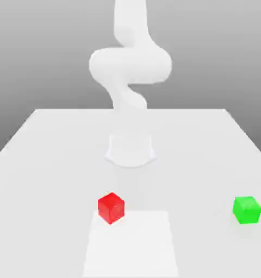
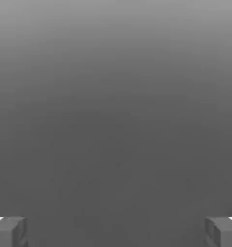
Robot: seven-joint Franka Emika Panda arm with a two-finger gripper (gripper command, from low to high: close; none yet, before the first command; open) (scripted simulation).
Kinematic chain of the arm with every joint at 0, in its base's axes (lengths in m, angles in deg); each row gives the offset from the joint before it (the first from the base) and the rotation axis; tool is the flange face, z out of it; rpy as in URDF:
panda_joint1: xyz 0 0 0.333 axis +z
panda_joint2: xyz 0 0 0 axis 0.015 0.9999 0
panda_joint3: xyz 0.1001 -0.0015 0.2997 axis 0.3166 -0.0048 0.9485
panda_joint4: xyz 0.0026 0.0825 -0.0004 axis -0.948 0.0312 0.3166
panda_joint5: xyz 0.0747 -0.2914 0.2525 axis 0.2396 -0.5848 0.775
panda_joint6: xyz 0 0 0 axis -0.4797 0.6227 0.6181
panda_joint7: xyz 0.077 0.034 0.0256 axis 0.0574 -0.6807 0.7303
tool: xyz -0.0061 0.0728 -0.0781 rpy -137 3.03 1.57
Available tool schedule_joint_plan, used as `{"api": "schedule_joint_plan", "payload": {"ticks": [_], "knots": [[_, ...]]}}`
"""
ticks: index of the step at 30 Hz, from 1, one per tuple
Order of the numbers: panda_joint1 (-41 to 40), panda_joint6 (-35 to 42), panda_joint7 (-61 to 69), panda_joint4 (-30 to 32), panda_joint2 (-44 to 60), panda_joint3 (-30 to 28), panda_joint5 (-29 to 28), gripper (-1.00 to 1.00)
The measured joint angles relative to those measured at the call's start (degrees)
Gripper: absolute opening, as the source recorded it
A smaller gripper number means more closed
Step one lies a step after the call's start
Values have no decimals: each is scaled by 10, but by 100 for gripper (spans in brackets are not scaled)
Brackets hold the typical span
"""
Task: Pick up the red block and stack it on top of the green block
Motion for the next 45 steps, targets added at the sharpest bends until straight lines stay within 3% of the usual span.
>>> {"api": "schedule_joint_plan", "payload": {"ticks": [16,23,24,31,39,45], "knots": [[-103,-236,-287,308,286,45,21,0],[-99,-401,-360,323,491,20,-21,0],[-92,-419,-363,321,512,13,-23,-100],[-91,-424,-365,321,517,11,-26,-100],[-93,-297,-349,341,369,20,-2,-100],[-20,-245,-310,289,368,85,-27,-100]]}}
